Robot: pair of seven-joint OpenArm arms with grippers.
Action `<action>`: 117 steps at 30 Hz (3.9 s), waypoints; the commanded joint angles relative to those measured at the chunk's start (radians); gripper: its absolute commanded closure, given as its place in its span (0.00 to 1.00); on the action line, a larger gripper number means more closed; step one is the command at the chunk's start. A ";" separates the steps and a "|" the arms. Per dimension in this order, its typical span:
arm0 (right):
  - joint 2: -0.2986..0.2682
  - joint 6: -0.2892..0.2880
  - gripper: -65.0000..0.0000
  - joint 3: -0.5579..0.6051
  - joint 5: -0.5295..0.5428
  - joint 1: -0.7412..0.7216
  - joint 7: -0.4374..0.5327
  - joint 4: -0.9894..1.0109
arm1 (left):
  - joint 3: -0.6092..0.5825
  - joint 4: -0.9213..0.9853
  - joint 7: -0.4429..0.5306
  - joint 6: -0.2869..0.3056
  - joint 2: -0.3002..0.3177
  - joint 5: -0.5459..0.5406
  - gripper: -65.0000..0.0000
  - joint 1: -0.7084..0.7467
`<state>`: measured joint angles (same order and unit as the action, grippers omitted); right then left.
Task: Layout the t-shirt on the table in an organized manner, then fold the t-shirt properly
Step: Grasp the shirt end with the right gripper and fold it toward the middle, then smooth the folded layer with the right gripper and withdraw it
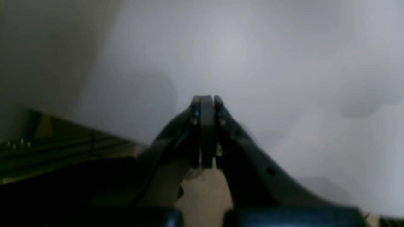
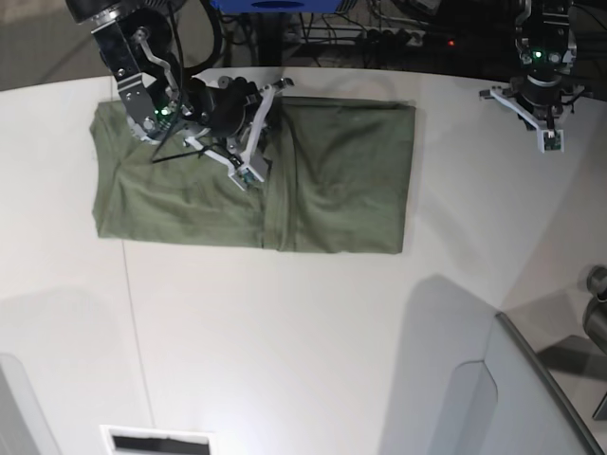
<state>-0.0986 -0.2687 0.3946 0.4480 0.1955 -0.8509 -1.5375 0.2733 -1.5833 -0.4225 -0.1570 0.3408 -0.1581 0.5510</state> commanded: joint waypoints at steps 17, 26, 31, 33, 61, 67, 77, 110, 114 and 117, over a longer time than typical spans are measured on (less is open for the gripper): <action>0.006 -0.004 1.00 -0.007 0.021 0.000 -0.023 0.004 | 0.005 -0.007 0.017 -0.011 0.016 0.009 1.00 0.004; -0.008 -0.001 0.86 -0.007 0.016 0.005 -0.031 -0.074 | 0.004 -0.009 0.017 -0.011 0.014 0.009 1.00 0.004; -0.048 0.087 0.69 -0.016 0.016 0.020 -0.026 -0.208 | -0.003 -0.015 0.017 -0.011 0.013 0.009 1.00 0.004; -0.063 0.111 0.72 -0.044 0.019 0.023 -0.023 -0.240 | -0.003 -0.025 0.017 -0.010 0.001 0.007 1.00 0.004; 0.075 -0.016 0.58 -0.050 0.016 -0.471 -0.020 0.312 | -0.273 0.025 0.015 0.133 -0.190 0.019 1.00 -0.136; 0.075 -0.016 0.53 -0.050 0.022 -0.471 0.060 0.381 | -0.273 0.051 0.015 0.133 -0.188 0.019 1.00 -0.136; 0.076 -0.016 0.60 -0.050 0.024 -0.472 0.144 0.477 | -0.273 0.051 0.015 0.133 -0.182 0.019 1.00 -0.134; 0.036 -0.016 0.72 -0.052 0.018 -0.482 -0.015 0.299 | -0.269 -0.010 0.014 0.133 -0.153 0.010 1.00 -0.125; 0.009 -0.016 0.75 -0.050 0.024 -0.422 -0.046 0.133 | -0.269 -0.111 0.009 0.133 -0.153 0.009 1.00 -0.121; 0.009 -0.016 1.00 -0.043 0.024 -0.348 -0.046 0.044 | -0.269 -0.177 0.007 0.133 -0.154 0.009 1.00 -0.125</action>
<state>-0.0967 -0.2790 0.3508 0.4568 -0.1284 -0.9112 -1.4742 0.0006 -1.7462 -0.4286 -0.0223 0.1822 -0.1505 0.4244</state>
